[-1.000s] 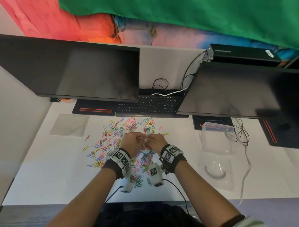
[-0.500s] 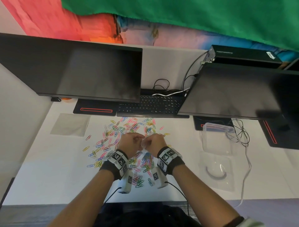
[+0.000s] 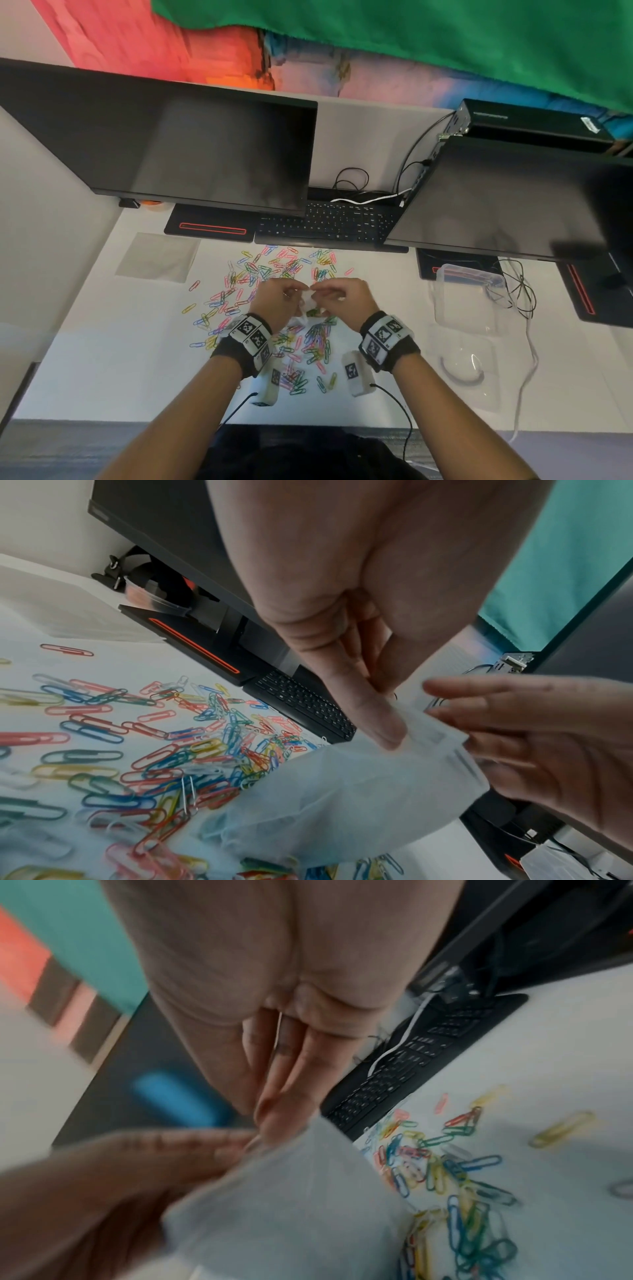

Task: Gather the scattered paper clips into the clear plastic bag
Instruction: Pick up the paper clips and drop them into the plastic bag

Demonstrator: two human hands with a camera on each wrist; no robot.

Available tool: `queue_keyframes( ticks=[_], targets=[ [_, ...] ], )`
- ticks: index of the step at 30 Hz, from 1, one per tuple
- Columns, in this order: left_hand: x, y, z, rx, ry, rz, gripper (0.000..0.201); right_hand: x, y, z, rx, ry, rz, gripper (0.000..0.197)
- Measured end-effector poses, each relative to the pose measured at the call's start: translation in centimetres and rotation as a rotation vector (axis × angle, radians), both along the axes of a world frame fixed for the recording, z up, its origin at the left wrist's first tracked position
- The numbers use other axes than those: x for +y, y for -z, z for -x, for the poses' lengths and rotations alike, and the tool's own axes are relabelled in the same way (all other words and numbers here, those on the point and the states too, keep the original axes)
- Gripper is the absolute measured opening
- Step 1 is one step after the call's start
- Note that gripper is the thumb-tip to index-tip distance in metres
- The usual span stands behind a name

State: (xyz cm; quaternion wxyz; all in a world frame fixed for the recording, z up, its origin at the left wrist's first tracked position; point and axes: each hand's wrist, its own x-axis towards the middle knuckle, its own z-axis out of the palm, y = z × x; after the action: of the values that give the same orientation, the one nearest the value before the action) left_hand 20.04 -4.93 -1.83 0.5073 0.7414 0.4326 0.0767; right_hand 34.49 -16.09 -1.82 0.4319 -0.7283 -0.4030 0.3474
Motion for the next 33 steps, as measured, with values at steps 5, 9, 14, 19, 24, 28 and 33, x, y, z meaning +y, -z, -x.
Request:
queue_keyframes(
  ticks=[5, 9, 14, 19, 24, 28, 33],
  targets=[
    [0.8, -0.9, 0.8, -0.013, -0.055, -0.003, 0.023, -4.7, 3.7, -5.5, 0.045, 0.313, 0.422, 0.078],
    [1.8, -1.4, 1.8, -0.061, -0.124, -0.002, 0.025, -7.8, 7.7, -6.8, -0.161, 0.188, 0.833, 0.121],
    [2.4, -1.6, 2.0, -0.094, -0.164, 0.011, 0.025, -5.9, 9.9, -4.9, -0.238, 0.276, 0.533, 0.088],
    [2.5, -1.7, 2.0, -0.064, -0.142, -0.005, 0.022, -0.9, 9.2, -6.4, -0.383, 0.243, 0.526, 0.073],
    [3.1, -1.4, 2.7, -0.037, -0.142, -0.011, 0.020, 3.9, 8.7, -7.1, -0.640, -0.058, 0.510, 0.044],
    [3.3, -1.1, 2.8, -0.021, -0.142, -0.018, 0.020, 5.9, 8.5, -6.1, -0.705, -0.223, 0.512, 0.059],
    [3.5, -1.0, 2.7, -0.020, -0.125, -0.021, 0.020, 6.1, 9.1, -5.1, -0.841, -0.445, 0.490, 0.052]
  ],
)
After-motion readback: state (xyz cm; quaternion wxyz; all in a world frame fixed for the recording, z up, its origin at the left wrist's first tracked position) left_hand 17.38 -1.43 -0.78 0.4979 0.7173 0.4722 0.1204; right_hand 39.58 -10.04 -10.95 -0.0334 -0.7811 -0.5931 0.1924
